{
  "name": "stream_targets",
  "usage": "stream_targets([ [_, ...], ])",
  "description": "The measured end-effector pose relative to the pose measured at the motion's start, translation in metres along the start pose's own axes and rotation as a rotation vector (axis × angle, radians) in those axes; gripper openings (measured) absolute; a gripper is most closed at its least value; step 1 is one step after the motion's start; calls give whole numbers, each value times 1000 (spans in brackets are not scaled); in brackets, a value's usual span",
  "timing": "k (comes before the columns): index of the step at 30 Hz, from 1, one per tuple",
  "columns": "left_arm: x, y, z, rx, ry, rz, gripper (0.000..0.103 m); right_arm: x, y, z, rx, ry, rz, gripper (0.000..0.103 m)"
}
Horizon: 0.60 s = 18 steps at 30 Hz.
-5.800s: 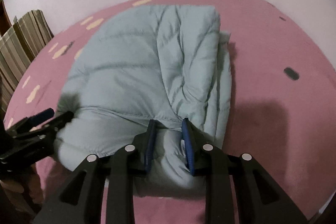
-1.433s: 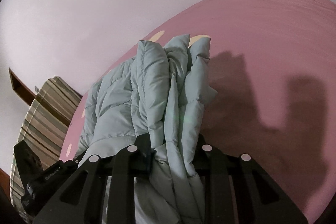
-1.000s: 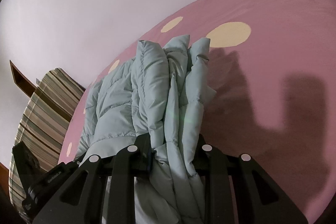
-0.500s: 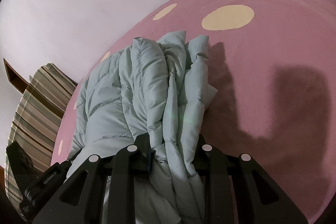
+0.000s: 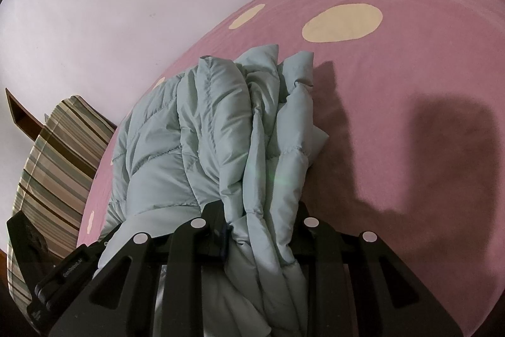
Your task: Fold large clothes
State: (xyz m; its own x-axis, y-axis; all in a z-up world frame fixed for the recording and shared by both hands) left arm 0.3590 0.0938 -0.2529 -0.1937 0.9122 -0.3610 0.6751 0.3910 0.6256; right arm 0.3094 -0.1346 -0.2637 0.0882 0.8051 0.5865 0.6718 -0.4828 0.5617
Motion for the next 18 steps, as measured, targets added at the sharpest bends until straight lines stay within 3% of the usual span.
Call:
stream_targets([
  [18, -3, -6, -1, -20, 4, 55, 29, -10, 3, -5, 5, -3, 13, 28],
])
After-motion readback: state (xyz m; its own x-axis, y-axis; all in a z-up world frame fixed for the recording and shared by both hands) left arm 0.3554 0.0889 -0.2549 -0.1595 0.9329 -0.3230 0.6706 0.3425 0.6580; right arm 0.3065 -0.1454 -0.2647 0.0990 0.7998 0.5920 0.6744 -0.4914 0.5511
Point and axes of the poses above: each gripper's, at about its wrist camera, not at the fingertips, and z roughly the way its jaws point, x to its left, y to its top, the point moved 6 cm from there along z, roughly the way its jaws point, and after that the axes turned 5 degrees about -x, right-handed, at the moved point
